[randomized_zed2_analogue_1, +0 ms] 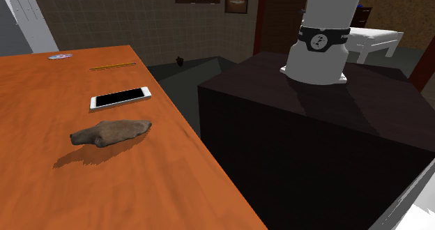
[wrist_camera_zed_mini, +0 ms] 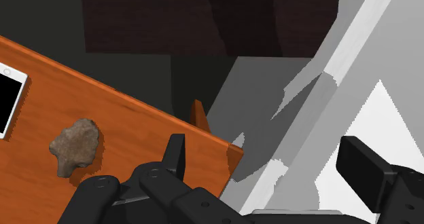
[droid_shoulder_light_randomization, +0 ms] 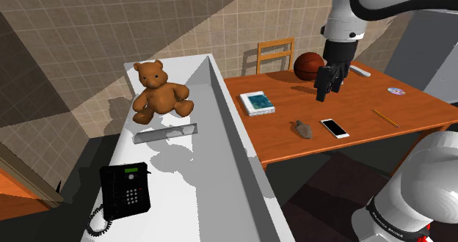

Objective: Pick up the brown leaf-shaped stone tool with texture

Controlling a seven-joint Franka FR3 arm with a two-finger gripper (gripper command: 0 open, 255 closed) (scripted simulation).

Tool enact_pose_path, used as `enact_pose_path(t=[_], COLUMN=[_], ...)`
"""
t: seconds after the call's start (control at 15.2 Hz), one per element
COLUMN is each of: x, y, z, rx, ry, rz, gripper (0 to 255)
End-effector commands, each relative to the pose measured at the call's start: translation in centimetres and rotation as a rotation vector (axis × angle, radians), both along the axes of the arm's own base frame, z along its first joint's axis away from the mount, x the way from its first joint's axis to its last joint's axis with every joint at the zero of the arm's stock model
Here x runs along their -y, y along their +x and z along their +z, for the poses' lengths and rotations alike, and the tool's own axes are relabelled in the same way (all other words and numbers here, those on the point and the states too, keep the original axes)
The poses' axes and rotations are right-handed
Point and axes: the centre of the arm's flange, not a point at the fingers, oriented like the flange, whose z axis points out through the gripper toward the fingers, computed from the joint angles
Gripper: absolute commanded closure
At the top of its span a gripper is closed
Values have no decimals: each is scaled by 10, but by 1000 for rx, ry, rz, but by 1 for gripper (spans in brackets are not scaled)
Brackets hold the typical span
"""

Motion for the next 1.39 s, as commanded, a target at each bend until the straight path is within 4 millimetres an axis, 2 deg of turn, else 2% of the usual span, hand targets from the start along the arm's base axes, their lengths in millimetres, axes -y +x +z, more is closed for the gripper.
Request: enact_pose_path(t=[0.0,0.66,1.32], x=[0,50,112], y=[0,59,114], z=[0,-100,-196], rx=[0,13,25], ry=[0,-63,-127], rz=[0,-80,-159], gripper=[0,0,0])
